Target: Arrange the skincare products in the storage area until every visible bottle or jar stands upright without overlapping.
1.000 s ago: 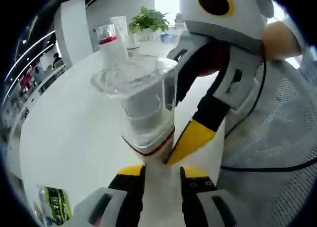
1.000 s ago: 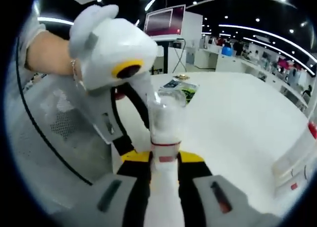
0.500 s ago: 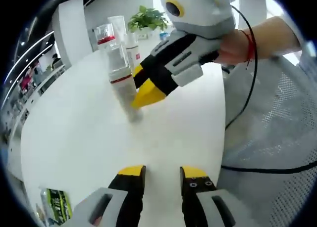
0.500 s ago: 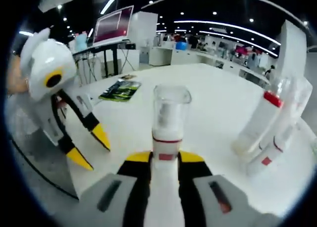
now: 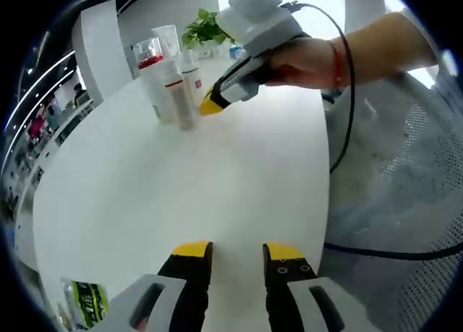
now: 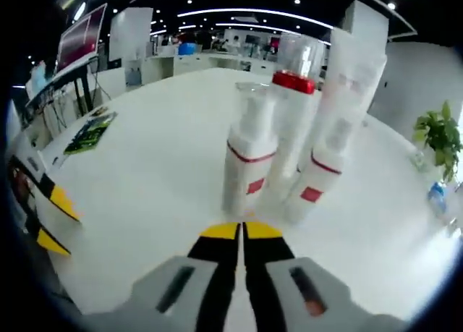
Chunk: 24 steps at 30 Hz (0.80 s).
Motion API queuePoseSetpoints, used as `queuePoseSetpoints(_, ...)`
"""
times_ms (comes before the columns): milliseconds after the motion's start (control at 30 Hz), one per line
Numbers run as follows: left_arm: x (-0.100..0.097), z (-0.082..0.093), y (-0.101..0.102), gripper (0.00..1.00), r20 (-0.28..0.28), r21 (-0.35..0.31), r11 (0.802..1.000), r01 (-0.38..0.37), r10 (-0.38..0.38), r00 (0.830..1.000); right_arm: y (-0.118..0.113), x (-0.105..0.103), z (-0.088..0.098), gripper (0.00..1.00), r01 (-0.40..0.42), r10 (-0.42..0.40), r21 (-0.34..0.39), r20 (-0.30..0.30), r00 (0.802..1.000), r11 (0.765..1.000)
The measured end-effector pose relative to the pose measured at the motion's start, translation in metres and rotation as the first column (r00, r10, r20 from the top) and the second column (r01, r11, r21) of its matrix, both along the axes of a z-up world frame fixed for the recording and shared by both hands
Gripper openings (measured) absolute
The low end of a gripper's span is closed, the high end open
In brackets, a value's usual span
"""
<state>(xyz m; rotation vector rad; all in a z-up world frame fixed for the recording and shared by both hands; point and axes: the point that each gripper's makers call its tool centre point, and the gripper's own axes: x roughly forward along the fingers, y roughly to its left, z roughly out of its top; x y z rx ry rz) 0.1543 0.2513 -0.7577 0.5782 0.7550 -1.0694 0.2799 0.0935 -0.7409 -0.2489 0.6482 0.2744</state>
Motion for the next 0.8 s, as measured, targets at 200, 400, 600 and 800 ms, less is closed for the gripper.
queuePoseSetpoints(200,0.000,0.000,0.000,0.29,0.003,0.001,1.000,-0.001,0.001,1.000,-0.009,-0.009,-0.012,0.03,0.023,-0.023,0.018,-0.046,0.999,1.000)
queuePoseSetpoints(400,0.000,0.001,-0.001,0.29,0.009,0.001,1.000,-0.001,0.001,1.000,-0.016,-0.008,-0.008,0.04,0.035,-0.034,0.026,-0.045,0.998,0.999)
queuePoseSetpoints(600,0.015,0.021,-0.012,0.28,0.029,-0.099,0.992,-0.077,0.081,0.996,-0.023,-0.010,0.010,0.11,-0.039,0.044,0.056,-0.097,0.994,0.998)
queuePoseSetpoints(800,0.060,0.062,-0.041,0.28,0.120,-0.256,0.959,-0.123,0.158,0.980,-0.049,-0.004,0.038,0.15,-0.132,0.134,0.051,-0.020,0.991,0.990)
